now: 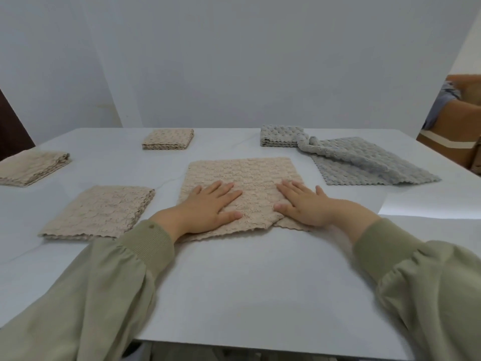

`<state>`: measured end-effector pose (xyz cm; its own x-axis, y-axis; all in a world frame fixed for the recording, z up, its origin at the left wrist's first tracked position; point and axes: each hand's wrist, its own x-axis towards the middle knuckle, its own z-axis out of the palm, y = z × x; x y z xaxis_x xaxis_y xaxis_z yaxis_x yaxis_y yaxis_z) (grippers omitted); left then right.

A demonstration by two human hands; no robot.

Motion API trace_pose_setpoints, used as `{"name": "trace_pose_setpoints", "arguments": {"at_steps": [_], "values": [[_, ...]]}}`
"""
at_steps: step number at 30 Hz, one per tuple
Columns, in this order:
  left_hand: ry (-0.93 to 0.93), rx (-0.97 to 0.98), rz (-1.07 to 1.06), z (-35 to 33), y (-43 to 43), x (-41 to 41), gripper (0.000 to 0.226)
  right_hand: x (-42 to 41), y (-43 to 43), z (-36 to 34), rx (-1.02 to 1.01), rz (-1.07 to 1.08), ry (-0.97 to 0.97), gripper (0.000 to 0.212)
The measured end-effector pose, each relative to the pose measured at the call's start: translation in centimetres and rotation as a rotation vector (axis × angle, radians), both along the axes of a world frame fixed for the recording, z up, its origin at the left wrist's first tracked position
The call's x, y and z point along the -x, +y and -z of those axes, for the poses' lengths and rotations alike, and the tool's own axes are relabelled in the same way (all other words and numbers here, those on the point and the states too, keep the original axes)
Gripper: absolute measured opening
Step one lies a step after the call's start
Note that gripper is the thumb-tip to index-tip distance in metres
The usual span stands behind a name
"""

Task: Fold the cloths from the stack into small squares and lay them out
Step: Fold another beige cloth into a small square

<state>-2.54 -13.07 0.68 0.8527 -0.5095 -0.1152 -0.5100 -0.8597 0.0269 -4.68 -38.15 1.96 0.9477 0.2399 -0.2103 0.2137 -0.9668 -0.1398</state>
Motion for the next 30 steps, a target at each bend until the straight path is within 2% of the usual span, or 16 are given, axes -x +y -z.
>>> {"name": "trace_pose_setpoints", "arguments": {"at_steps": [5, 8, 10, 13, 14, 15, 18, 23, 26, 30], "values": [[0.002, 0.021, -0.045, 0.1, 1.5, -0.1, 0.065, 0.3, -1.7, -2.4, -0.087, -0.021, 0.184, 0.096], [0.000, 0.022, -0.054, 0.1, 1.9, 0.0, 0.065, 0.5, -2.0, -3.6, 0.055, 0.032, 0.231, 0.095], [0.005, 0.035, -0.062, 0.0, 1.9, 0.1, 0.066, 0.6, -1.7, -4.1, 0.070, 0.061, 0.155, 0.085], [0.003, 0.052, -0.086, -0.1, 1.7, 0.1, 0.067, 0.2, 0.6, -3.1, -0.211, 0.116, -0.131, 0.073], [0.001, 0.046, -0.090, 0.0, 1.7, 0.1, 0.066, 0.2, 1.4, -2.3, -0.263, 0.134, -0.173, 0.066], [0.000, 0.036, -0.091, 0.0, 1.7, 0.2, 0.066, 0.1, 2.0, -1.3, -0.245, 0.133, -0.165, 0.059], [0.020, 0.023, -0.069, -0.2, 2.2, 0.5, 0.065, -0.2, 1.2, 0.7, -0.012, 0.130, -0.026, 0.052], [-0.029, 0.206, -0.079, -1.0, 2.9, -0.9, 0.062, -1.0, 1.0, -0.1, -0.095, 0.180, -0.176, 0.053], [-0.082, 0.172, -0.160, -1.4, 2.5, -2.4, 0.061, -2.0, 2.0, 0.4, -0.070, 0.152, -0.178, 0.056], [-0.062, 0.184, -0.326, -1.7, 2.7, -5.8, 0.063, -4.5, 2.4, 0.0, -0.036, 0.186, -0.219, 0.060]]}}
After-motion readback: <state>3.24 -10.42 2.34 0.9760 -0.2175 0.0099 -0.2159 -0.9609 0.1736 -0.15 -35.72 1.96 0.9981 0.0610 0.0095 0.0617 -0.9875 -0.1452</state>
